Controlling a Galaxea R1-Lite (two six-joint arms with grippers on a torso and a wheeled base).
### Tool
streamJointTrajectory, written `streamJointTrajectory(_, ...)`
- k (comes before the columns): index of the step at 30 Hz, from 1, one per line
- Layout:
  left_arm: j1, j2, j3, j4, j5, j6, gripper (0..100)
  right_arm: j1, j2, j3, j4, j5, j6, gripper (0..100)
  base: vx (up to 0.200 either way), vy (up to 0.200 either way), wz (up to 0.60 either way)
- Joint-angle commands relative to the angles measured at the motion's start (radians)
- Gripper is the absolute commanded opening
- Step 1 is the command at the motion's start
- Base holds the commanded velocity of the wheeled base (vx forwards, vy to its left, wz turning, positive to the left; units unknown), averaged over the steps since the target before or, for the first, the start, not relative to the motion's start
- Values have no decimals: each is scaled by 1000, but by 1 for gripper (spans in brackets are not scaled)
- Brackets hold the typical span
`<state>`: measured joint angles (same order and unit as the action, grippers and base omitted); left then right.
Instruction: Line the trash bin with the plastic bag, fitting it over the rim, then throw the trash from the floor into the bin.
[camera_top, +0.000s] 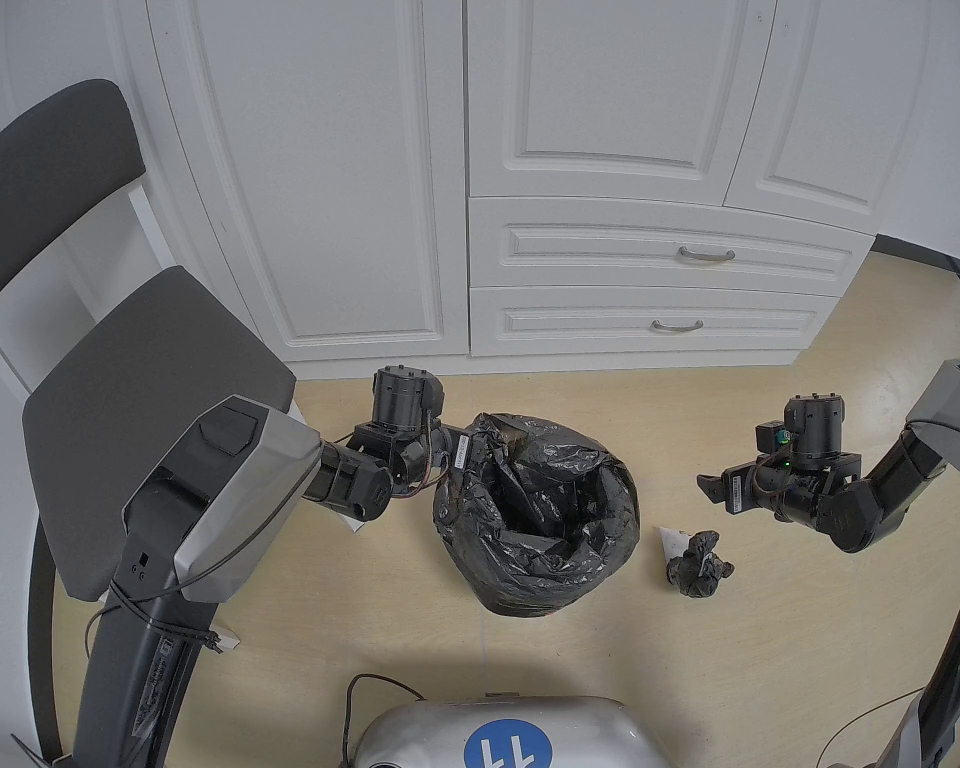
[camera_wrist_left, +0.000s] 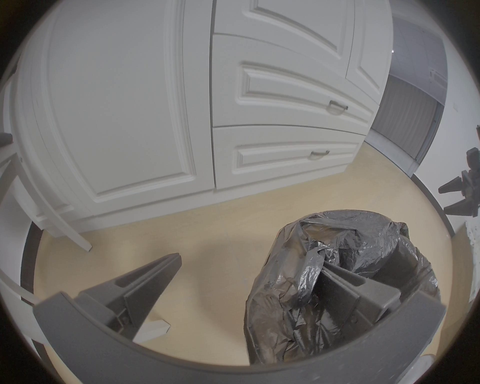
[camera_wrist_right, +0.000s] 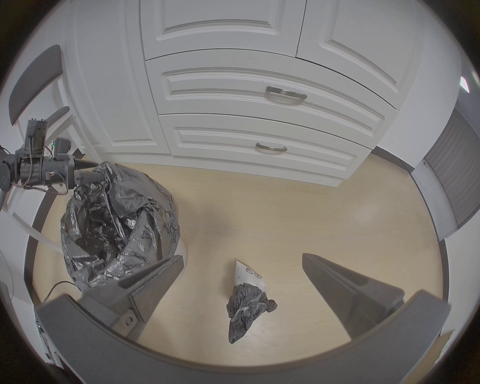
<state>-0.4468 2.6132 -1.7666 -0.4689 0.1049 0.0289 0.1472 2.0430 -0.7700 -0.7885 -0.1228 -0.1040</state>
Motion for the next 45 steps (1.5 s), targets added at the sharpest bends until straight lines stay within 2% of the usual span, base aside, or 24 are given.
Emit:
streamJointTrajectory(1, 0, 7, -14, 35, 1, -24, 100, 11, 45, -28, -11, 3, 12, 100, 0, 0, 0)
streamJointTrajectory(4, 0, 4, -20, 84, -1, -40, 100, 37, 75, -60, -14, 5, 66, 100, 0, 0, 0)
streamJointTrajectory(7, -1, 1, -20, 96, -7, -58, 100, 91, 118, -100, -48, 5, 159, 100, 0, 0, 0)
streamJointTrajectory(8, -1, 1, -20, 96, -7, -58, 100, 91, 118, -100, -48, 5, 159, 100, 0, 0, 0)
streamJointTrajectory(9, -1, 1, -22, 95, -10, -66, 100, 132, 169, -132, -92, 3, 213, 100, 0, 0, 0)
streamJointTrajectory(12, -1, -4, -25, 95, -10, -69, 100, 173, 256, -186, -178, -9, 262, 100, 0, 0, 0)
streamJointTrajectory(20, -3, -32, -27, 90, -11, -93, 100, 192, 342, -229, -218, -12, 271, 100, 0, 0, 0)
streamJointTrajectory(29, -3, -28, -25, 87, -11, -93, 100, 167, 396, -290, -218, -40, 274, 100, 0, 0, 0)
streamJointTrajectory(38, -3, -16, -28, 82, -11, -92, 100, 138, 419, -350, -218, -43, 330, 100, 0, 0, 0)
streamJointTrajectory(41, -3, -7, -36, 81, -11, -93, 100, 138, 422, -374, -213, -43, 374, 100, 0, 0, 0)
streamJointTrajectory(45, -3, 4, -47, 81, -11, -93, 100, 133, 441, -396, -212, -43, 380, 100, 0, 0, 0)
